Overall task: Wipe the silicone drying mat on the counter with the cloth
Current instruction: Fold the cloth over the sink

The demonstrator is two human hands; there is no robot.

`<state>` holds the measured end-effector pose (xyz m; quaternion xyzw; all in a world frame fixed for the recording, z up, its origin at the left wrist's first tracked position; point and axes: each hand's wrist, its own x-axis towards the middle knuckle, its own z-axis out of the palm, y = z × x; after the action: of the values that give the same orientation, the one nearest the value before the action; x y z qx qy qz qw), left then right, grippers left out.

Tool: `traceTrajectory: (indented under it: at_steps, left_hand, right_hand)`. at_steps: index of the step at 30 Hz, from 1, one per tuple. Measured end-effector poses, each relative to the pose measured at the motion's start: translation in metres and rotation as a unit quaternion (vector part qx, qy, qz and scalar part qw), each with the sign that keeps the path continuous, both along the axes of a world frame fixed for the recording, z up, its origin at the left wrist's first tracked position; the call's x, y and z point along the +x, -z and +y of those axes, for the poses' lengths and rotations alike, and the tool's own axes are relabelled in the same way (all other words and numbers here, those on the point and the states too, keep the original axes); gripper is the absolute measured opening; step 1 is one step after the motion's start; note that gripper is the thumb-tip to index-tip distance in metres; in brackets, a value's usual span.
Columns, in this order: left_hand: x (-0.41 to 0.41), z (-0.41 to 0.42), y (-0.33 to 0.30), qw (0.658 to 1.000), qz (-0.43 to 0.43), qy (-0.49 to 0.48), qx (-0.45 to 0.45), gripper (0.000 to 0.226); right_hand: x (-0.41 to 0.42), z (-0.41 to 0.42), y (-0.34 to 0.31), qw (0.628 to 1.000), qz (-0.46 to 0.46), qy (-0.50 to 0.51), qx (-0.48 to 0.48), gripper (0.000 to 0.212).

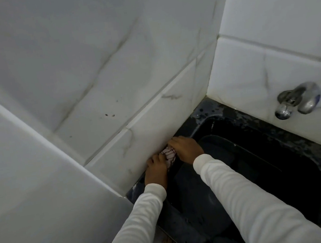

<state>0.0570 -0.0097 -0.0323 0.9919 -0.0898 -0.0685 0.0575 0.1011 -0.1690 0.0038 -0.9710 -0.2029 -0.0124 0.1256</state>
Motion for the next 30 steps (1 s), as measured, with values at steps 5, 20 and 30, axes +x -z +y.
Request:
traceTrajectory:
  at_steps: [5,20,30]
  left_hand:
    - [0.002,-0.016,-0.027,0.999,0.005,0.053,-0.010,0.038]
    - [-0.077,-0.224,-0.119,0.939,-0.070,0.325,-0.092,0.041]
    - [-0.188,-0.386,-0.112,0.843,-0.055,0.511,-0.156,0.051]
  right_hand:
    - [-0.018,-0.033,-0.016,0.999,-0.018,0.042,0.002,0.027]
    - [-0.193,-0.255,-0.085,0.958,-0.097,0.268,0.015,0.032]
    - [-0.398,-0.370,-0.092,0.883,-0.104,0.456,0.035,0.036]
